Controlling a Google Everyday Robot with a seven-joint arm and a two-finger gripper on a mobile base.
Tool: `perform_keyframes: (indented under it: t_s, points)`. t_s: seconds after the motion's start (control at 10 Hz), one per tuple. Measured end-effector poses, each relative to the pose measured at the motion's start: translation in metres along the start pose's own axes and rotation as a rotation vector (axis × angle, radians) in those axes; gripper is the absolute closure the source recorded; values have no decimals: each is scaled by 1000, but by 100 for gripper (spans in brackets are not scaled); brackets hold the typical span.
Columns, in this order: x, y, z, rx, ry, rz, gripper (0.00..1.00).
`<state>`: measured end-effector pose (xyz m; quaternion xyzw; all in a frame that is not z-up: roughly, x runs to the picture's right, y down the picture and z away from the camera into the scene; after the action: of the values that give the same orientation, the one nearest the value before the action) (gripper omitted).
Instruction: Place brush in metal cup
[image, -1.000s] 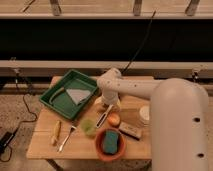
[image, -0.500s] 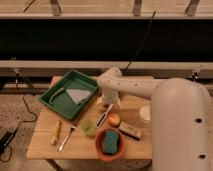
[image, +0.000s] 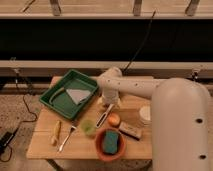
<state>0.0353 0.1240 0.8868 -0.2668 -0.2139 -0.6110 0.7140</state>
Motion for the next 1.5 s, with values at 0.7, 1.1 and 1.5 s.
perform_keyframes:
  t_s: [0.7,1.1,1.5]
  points:
    - [0,1,-1,-1,0,1,20]
    - [-1,17,-9,22,2,34,20]
    - [-2,13,-9,34,2,31,20]
